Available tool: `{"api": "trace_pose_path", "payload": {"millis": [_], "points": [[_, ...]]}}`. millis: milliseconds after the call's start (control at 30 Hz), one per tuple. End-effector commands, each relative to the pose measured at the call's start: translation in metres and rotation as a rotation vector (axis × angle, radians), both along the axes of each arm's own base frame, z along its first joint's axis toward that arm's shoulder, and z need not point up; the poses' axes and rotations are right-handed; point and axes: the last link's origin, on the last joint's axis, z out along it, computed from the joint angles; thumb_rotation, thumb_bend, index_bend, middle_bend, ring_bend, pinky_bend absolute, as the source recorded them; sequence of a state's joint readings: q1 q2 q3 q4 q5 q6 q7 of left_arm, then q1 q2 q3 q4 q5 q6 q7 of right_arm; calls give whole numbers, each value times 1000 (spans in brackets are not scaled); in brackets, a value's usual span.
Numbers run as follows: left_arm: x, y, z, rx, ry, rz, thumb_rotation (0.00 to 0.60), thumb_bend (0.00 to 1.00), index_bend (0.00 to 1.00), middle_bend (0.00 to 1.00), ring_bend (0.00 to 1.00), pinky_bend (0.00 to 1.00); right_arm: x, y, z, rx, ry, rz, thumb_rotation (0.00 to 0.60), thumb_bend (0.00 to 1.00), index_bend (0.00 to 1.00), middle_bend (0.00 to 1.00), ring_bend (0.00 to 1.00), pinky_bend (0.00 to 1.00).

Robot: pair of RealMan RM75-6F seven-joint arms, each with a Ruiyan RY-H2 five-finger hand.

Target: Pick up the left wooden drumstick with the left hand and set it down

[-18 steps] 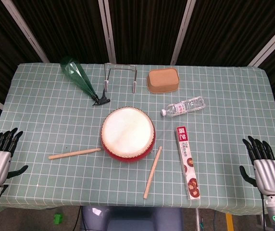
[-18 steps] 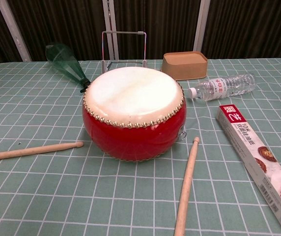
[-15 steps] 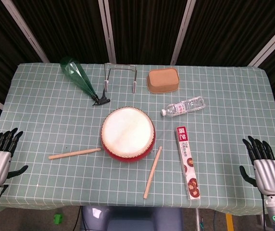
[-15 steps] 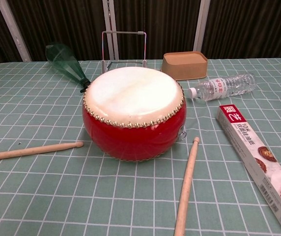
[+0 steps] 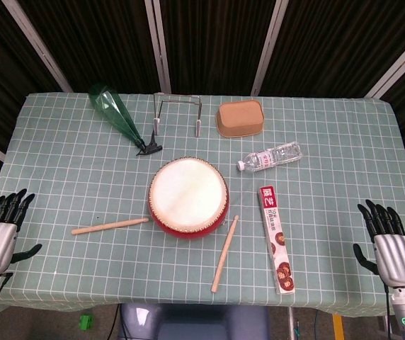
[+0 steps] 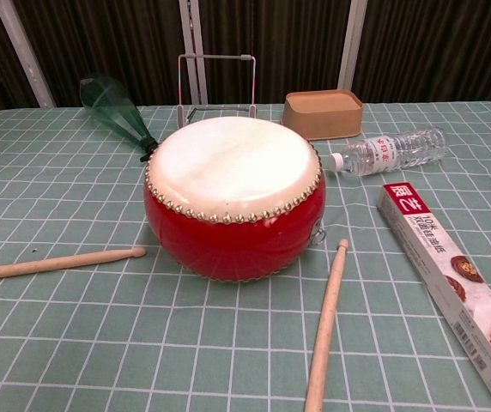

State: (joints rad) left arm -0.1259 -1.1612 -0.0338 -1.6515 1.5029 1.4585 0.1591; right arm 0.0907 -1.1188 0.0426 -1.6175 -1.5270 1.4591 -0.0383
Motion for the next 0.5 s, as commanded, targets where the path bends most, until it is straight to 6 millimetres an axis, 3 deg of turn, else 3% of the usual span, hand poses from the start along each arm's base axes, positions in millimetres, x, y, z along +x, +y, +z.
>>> {"api": "trace_pose_path", "payload": {"millis": [33, 67, 133, 233, 300, 400, 500], "points": [[0, 0, -2, -10, 3, 7, 600, 0, 0, 8, 13, 82, 0, 0, 0, -3, -1, -1, 600, 417, 0, 0, 0, 0], [1, 0, -3, -14, 9, 9, 600, 0, 0, 45, 58, 181, 0, 0, 0, -3, -2, -1, 600, 417, 0, 0, 0, 0], [4, 3, -4, -16, 21, 6, 600, 0, 0, 216, 247, 411, 0, 0, -1, 1, -3, -4, 600, 417, 0, 0, 0, 0], [9, 11, -8, -23, 29, 2, 600, 19, 48, 595, 600, 657, 1, 1, 0, -1, -9, -4, 600, 417, 0, 0, 0, 0], [12, 17, -13, -38, 10, 24, 600, 57, 177, 856, 834, 790, 1, 1, 0, 0, -9, -2, 600, 418, 0, 0, 0, 0], [18, 28, -23, -75, -26, 71, 600, 121, 332, 993, 979, 913, 1, 2, 0, 2, -10, -2, 600, 417, 0, 0, 0, 0], [25, 40, -34, -110, -42, 117, 600, 176, 417, 1000, 1000, 986, 1, 3, 0, 0, -13, -4, 600, 418, 0, 0, 0, 0]]}}
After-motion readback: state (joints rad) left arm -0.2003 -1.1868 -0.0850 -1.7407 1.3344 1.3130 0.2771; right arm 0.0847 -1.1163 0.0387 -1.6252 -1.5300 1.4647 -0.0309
